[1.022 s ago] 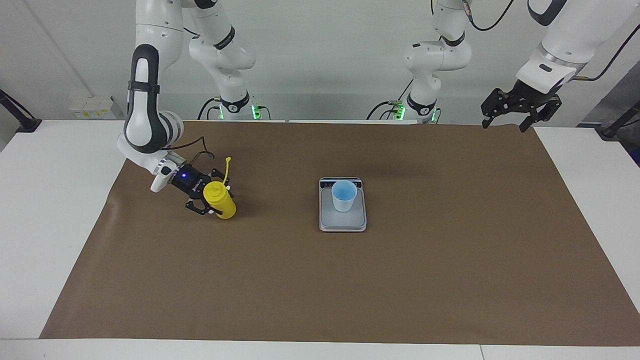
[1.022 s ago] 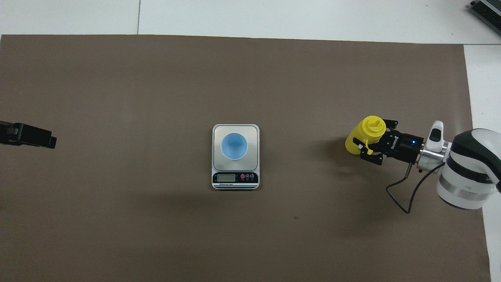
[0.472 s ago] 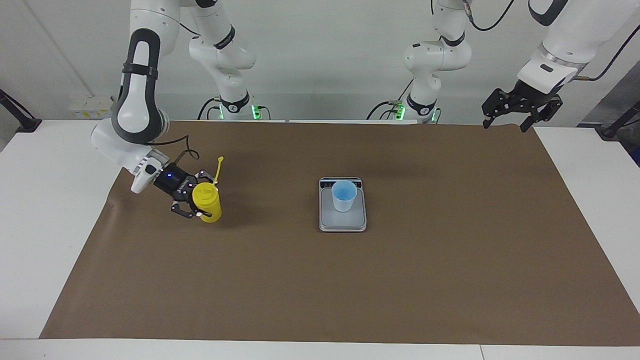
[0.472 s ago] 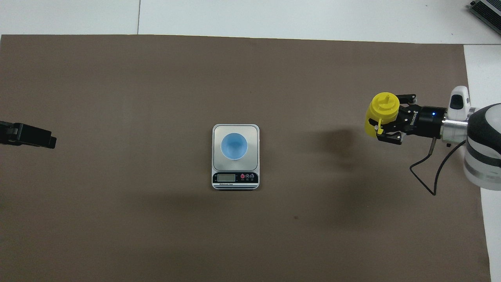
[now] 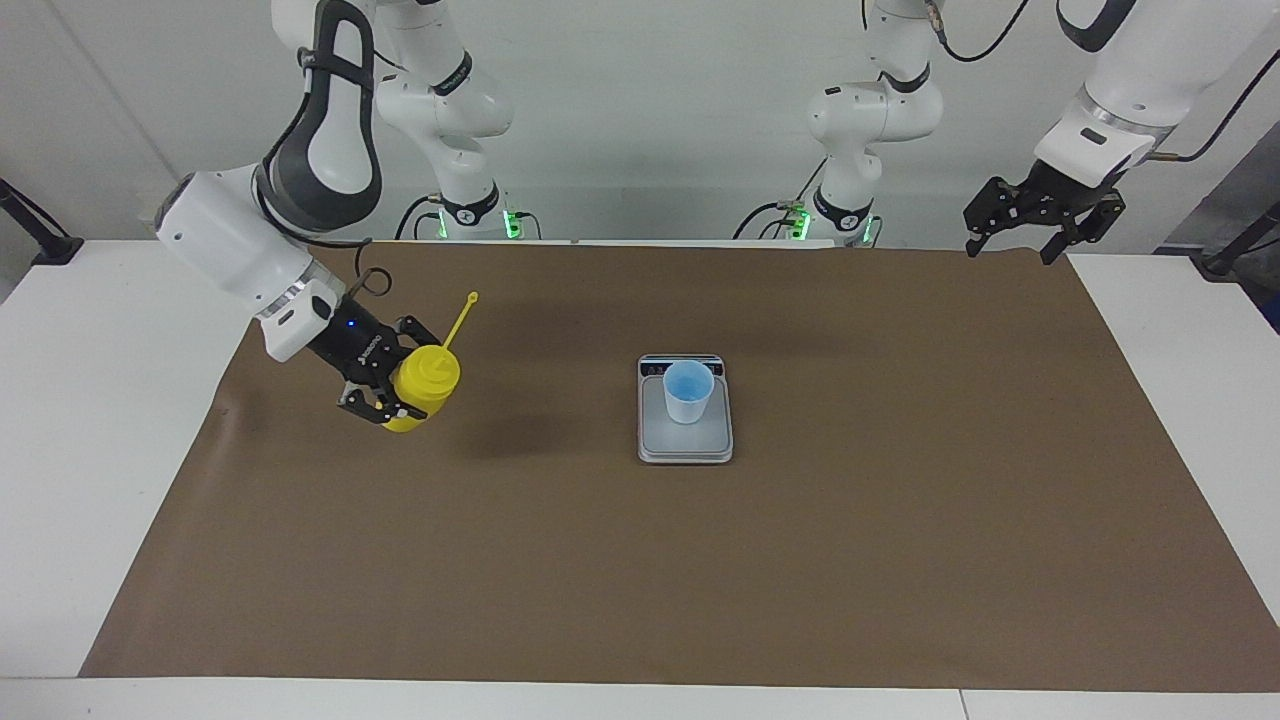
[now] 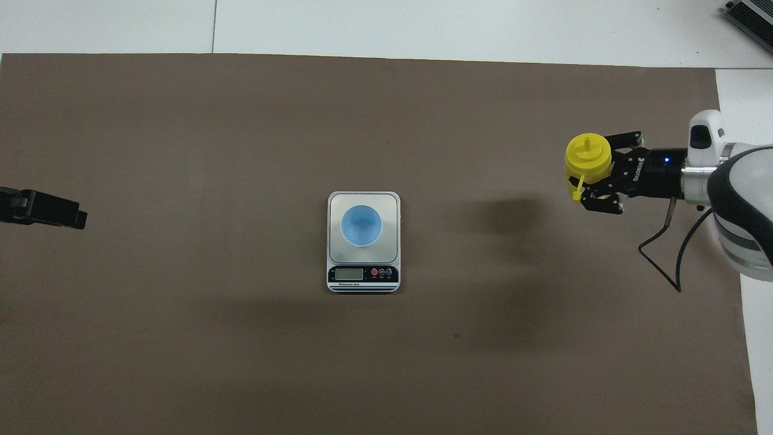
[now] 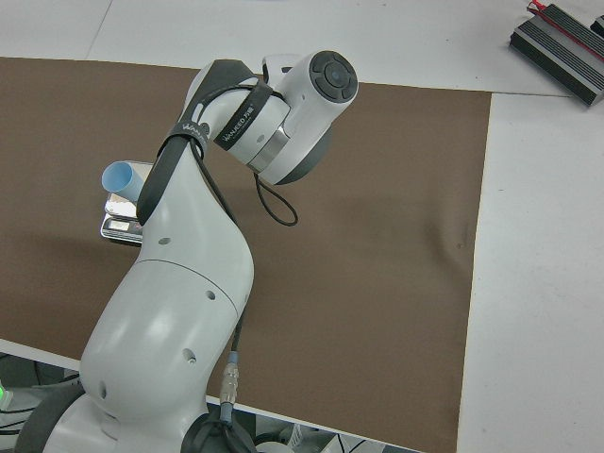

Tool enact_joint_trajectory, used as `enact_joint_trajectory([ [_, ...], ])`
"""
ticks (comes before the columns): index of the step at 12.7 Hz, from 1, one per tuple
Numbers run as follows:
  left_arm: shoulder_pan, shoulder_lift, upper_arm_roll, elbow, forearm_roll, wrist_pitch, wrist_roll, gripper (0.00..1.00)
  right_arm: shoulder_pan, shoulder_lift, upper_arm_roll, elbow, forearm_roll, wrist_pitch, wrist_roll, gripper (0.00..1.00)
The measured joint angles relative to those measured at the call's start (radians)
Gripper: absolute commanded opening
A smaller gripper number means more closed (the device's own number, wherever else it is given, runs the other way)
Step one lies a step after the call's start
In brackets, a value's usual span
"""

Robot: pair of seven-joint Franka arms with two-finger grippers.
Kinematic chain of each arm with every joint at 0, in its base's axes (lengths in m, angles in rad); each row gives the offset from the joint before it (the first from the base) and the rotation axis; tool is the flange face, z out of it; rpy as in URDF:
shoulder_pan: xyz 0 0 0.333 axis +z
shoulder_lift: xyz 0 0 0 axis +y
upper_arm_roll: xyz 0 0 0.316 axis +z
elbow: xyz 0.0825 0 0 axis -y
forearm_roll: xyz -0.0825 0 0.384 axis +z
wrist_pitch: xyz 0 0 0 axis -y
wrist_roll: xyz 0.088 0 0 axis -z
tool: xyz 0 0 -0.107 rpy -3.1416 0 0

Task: Pour seasoning into cup on scale with both arms
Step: 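Lift the yellow bottle with the right gripper over the cup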

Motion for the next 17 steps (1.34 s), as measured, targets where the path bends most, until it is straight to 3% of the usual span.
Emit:
enact_joint_trajectory([
  [4, 0.0, 0.0, 0.0, 0.0, 0.0, 0.0, 0.0, 1.0, 0.096, -0.082, 0.002, 0.006, -0.276, -0.005, 0.272, 0.0],
  [10, 0.0, 0.0, 0.0, 0.0, 0.0, 0.0, 0.0, 1.0, 0.245, -0.078, 0.002, 0.055, -0.611, 0.002, 0.517, 0.0],
  [17, 0.0, 0.0, 0.0, 0.0, 0.0, 0.0, 0.0, 1.0, 0.445, 0.096, 0.005, 0.138, -0.927, 0.068, 0.708, 0.0],
])
